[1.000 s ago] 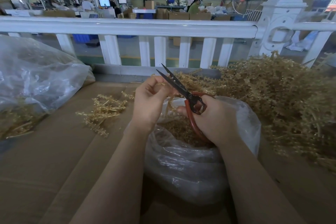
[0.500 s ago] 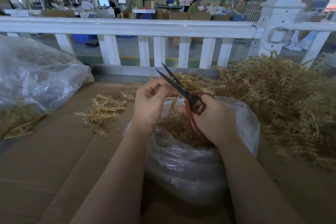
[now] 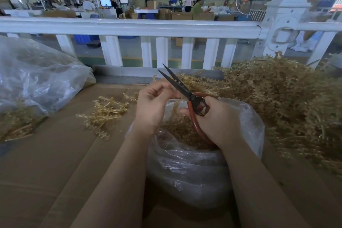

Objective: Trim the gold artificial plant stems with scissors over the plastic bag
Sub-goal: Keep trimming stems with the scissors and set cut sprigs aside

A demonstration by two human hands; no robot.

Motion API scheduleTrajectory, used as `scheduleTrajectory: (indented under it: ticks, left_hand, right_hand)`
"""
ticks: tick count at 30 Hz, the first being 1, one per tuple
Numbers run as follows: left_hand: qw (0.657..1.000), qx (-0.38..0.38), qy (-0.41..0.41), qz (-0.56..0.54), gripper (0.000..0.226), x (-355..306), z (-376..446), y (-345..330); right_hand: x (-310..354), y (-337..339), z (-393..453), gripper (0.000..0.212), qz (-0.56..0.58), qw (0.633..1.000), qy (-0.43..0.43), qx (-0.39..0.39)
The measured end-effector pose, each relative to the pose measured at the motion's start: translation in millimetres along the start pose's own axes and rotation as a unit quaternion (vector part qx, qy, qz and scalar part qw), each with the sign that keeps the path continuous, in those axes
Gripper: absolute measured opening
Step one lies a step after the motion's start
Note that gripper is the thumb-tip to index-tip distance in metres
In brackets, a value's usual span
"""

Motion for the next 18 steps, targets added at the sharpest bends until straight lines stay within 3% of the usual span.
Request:
scheduleTrajectory:
  ticks: [5,18]
  left_hand:
    - [0.999,0.022,-0.019,0.025,0.019,-0.2,0.4,-4.9]
    - [0.999,0.027,-0.038,0.017,0.019,-5.3,1.1,-4.5]
  right_hand:
    - [-0.9,-0.6,1.0,0.062,0.006,1.000,0.007,-0.010]
    - [1.4,0.5,-0.8,0.053,0.020,0.999,0.022,-0.027]
Point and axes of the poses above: each hand's wrist, its own z-axis towards the middle knuckle, its own y-axis out of the back of the hand, x = y × z, the point moved 7 cm from there along z, towards the middle knuckle, and after that the axes turned 15 degrees about -y, right-handed, at the moved point
